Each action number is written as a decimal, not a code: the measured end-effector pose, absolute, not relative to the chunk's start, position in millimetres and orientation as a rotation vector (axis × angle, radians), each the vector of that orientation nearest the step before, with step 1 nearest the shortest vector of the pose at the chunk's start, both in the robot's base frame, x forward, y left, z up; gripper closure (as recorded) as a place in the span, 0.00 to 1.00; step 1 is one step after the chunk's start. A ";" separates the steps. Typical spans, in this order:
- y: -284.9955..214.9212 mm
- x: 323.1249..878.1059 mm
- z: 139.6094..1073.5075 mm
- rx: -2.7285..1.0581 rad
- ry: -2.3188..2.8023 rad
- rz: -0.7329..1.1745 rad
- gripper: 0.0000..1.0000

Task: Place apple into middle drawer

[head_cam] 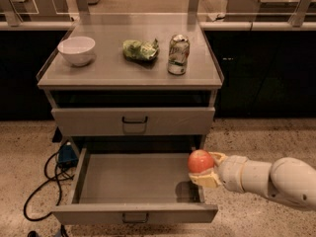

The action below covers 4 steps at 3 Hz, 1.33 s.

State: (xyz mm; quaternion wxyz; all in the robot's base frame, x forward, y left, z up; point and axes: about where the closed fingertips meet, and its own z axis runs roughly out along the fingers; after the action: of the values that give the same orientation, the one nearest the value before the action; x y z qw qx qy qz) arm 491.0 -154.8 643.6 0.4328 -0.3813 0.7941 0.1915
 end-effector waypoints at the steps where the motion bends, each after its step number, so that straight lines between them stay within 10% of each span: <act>1: -139.8 522.0 593.4 -0.950 1.966 0.408 1.00; 4: -110.2 550.5 509.4 -0.849 1.957 0.499 1.00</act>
Offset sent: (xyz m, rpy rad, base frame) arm 0.1012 0.0595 -0.1836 0.1276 -0.0529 -0.0915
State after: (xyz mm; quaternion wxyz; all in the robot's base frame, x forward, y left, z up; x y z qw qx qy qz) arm 550.5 -110.2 509.4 0.4577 -0.3447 0.7941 0.2027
